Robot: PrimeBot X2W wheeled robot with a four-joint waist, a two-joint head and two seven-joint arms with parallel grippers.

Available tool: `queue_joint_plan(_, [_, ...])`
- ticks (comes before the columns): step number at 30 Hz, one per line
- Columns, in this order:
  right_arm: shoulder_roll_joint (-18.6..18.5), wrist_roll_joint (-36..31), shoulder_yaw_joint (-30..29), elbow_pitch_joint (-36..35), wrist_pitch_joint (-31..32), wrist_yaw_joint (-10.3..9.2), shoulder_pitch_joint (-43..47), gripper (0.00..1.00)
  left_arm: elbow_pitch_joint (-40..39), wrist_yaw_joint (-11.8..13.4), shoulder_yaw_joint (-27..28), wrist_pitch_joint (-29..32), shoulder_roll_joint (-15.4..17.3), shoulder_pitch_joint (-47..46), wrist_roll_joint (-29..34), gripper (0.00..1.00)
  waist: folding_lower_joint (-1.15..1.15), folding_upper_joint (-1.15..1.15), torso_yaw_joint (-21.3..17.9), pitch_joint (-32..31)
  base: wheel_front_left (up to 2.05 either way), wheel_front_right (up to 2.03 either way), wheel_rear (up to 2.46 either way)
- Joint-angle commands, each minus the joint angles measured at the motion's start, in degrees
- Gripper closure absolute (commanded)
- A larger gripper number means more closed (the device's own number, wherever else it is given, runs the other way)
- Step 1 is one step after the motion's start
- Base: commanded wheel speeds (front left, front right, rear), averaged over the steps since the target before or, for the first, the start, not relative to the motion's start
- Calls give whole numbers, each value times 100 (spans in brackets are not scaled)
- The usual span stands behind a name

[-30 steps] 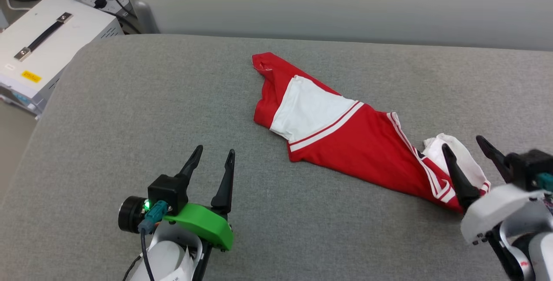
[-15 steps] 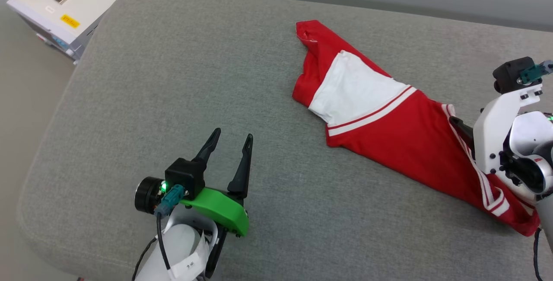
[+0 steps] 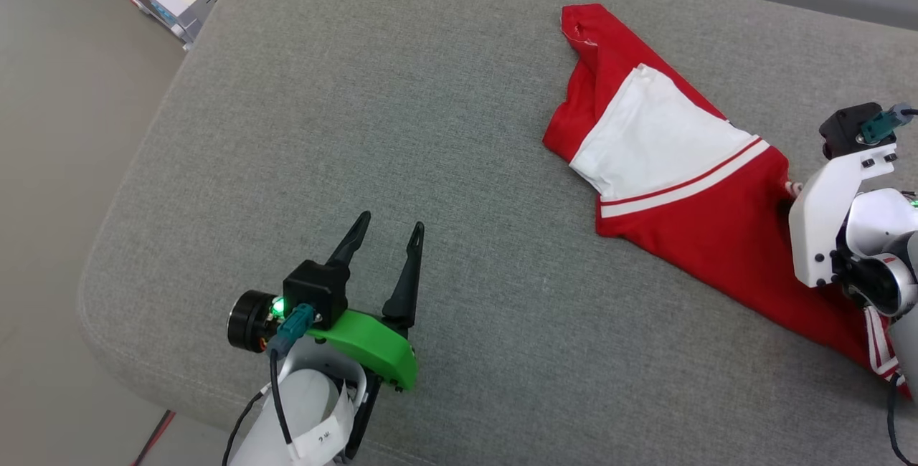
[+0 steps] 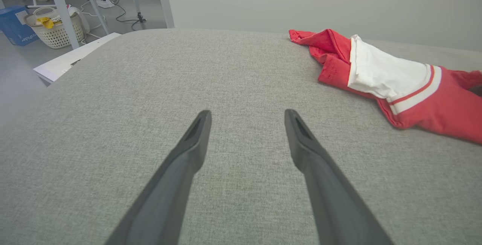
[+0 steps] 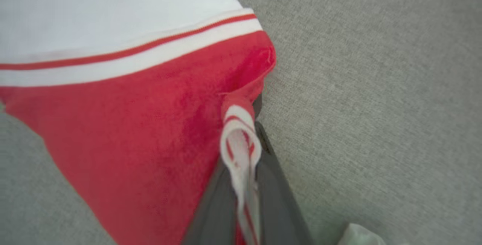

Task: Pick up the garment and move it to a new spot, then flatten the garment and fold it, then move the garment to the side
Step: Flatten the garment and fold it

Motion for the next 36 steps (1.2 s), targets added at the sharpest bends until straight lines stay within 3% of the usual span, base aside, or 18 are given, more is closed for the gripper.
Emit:
queue_joint_plan(1, [8,61,26,34,-158,-4,-105,100,28,-34,37,-32,-36,-74,36,0,-1,62,-19,-58,0,0,0])
queue_joint_plan(9, [-40,259,500,-375,-884,-4,118,100,125,-72,172,-32,-40,36,102,0,-1,62,-133,-445,0,0,0])
queue_joint_plan(17, [-7,443,1255,-1730,-1218,-4,629,100,205,-99,267,-32,-3,229,137,0,-1,62,-188,-876,0,0,0])
queue_joint_plan(22, [42,280,2023,-2364,-1308,-4,978,100,222,-113,308,-32,39,345,138,0,-1,62,-125,-1047,0,0,0])
queue_joint_plan(27, [77,6,2958,-2336,-1450,-4,1157,100,249,-114,342,-32,81,435,136,0,-1,62,-34,-1143,0,0,0])
queue_joint_plan(33, [320,-6,4157,-1726,-1795,-4,1022,100,307,-120,336,-33,96,484,129,0,-1,62,39,-1211,0,0,0])
queue_joint_plan(34, [364,57,4263,-1615,-1831,-4,1016,57,321,-121,328,-33,95,488,130,0,-1,62,47,-1224,0,0,0])
queue_joint_plan(35, [400,108,4386,-1494,-1872,-4,989,0,336,-122,317,-33,93,494,130,0,-1,62,57,-1239,0,0,0])
queue_joint_plan(36, [412,140,4461,-1412,-1908,-4,962,0,347,-122,309,-33,91,499,131,0,-1,62,63,-1253,0,0,0])
